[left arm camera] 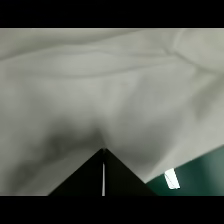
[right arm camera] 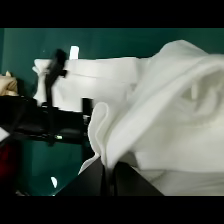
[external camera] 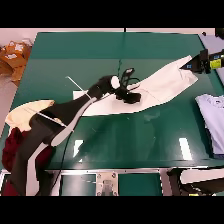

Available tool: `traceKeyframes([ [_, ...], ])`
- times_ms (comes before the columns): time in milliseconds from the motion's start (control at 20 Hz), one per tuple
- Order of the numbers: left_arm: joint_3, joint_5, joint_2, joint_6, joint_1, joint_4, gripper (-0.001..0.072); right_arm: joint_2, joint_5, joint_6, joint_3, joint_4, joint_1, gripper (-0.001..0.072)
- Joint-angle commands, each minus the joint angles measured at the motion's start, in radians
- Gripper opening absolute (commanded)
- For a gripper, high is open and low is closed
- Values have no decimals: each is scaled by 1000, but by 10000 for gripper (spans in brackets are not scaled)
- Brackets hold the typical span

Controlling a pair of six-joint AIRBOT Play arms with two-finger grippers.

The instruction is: Fold the shirts.

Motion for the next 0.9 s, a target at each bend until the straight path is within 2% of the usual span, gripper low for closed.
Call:
traceKeyframes([
  [0,4,81,-66,6,-51,-126,21,105,16,49,4,28,71,15],
  [150,5,3,-57,15,-40,-126,22,101,16,56,0,-15,98,15],
  [300,27,-166,1,55,11,-96,21,101,6,56,-53,-44,114,16],
  [400,66,-353,64,46,69,43,21,101,5,56,-75,-43,138,15],
  [600,143,-721,239,-33,191,509,21,102,-28,84,-76,-13,268,16],
  [750,147,-836,372,-32,282,747,22,93,-159,140,-77,-14,438,15],
  [850,147,-859,433,-32,348,793,22,60,-295,177,-78,-21,586,15],
])
